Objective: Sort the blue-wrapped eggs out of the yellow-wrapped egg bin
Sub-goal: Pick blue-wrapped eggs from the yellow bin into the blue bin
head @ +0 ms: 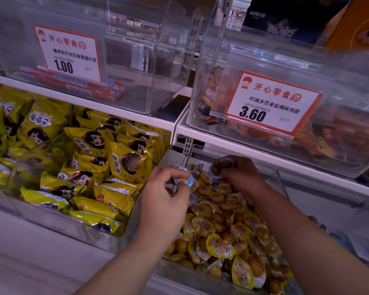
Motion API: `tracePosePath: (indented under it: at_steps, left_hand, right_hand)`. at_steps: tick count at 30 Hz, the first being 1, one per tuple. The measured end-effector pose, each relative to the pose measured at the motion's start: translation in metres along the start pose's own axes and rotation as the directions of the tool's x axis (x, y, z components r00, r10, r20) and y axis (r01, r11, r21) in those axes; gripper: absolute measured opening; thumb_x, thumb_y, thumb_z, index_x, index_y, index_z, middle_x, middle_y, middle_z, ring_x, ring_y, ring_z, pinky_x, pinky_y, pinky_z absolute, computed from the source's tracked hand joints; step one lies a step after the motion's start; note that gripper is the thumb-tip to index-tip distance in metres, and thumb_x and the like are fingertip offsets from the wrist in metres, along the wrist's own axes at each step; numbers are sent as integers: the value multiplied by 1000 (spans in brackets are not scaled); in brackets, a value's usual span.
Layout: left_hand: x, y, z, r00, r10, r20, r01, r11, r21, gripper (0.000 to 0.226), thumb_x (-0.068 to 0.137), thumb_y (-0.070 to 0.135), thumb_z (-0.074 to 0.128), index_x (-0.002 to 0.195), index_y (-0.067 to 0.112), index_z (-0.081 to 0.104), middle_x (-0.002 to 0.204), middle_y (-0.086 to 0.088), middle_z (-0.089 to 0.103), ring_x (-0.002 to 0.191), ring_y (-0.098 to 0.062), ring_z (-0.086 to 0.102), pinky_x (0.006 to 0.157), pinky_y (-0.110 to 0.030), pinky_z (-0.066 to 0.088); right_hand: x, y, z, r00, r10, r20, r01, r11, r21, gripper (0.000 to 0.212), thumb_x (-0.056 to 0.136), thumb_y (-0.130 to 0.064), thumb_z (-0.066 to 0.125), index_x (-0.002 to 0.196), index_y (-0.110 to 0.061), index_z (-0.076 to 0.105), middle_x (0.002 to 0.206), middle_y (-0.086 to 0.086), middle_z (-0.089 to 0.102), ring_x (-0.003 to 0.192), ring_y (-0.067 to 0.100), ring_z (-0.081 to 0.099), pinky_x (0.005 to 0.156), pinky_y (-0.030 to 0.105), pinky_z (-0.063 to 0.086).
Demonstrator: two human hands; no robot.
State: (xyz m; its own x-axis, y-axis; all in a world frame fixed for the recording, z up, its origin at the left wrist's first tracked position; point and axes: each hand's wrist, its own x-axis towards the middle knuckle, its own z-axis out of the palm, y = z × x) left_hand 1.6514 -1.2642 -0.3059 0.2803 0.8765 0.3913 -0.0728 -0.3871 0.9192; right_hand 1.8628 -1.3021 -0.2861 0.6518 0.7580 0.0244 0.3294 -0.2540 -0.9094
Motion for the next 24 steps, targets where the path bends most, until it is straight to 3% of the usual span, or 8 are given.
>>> tracePosePath:
  at_steps: [3,7,11,14,17,20,22,24]
  left_hand:
    - [3,0,-2,1000,-27,-10,27,999,-36,31,85,0,69,85,31,70,103,11,63,91,-1,63,73,-9,47]
    - [3,2,-2,1000,-16,-12,16,1000,-25,30,84,-1,70,85,29,69,103,8,62,91,0,62,71,-8,46]
    - [4,3,-3,1000,-8,-7,8,1000,-4,31,85,-2,68,86,30,69,103,6,62,90,1,61,70,-8,46]
    - [3,3,-6,1000,-2,2,2,1000,-4,32,86,-1,68,86,31,68,104,6,62,93,-2,62,72,-9,46]
    - [3,3,-8,1000,22,11,-22,1000,4,32,86,1,68,84,33,67,103,7,61,92,-2,63,73,-12,48]
    - [2,2,-11,995,93,36,-95,994,58,25,87,2,67,88,27,69,104,11,59,91,-3,62,74,-20,52]
    - [-1,5,-10,981,174,82,-183,976,116,21,86,1,67,91,21,70,105,15,56,83,-5,62,68,-19,51]
    - [-5,8,-7,960,256,114,-272,950,155,23,84,-3,68,92,18,70,105,16,54,85,-1,60,67,-10,46]
  right_hand:
    - [-10,-5,13,971,-140,195,179,964,-199,16,77,-4,69,78,-19,74,90,6,75,89,20,71,80,38,58]
    - [-20,-5,52,865,-119,487,392,766,-509,20,83,-33,67,100,-23,69,100,3,67,96,18,62,84,40,54]
    - [-17,-3,77,875,-99,473,460,469,-754,39,91,-43,56,128,-31,55,126,13,53,113,31,52,97,44,47]
    - [-18,-2,83,888,-80,452,440,432,-787,47,91,-39,60,136,-28,51,134,13,48,118,34,52,99,45,48]
    - [-19,-3,74,880,-126,459,451,530,-719,35,85,-33,69,118,-20,66,116,11,63,106,28,60,90,40,52]
    - [-19,-1,52,969,-107,221,207,840,-502,18,73,-18,79,89,-11,76,87,5,72,82,19,66,70,30,54]
    - [-23,1,36,999,-33,5,34,987,-156,4,72,-8,78,75,-11,76,76,6,72,71,18,67,61,29,53]
    - [-33,0,22,993,103,-54,-83,952,295,7,79,-2,74,79,-9,77,84,15,74,74,21,72,62,32,58]
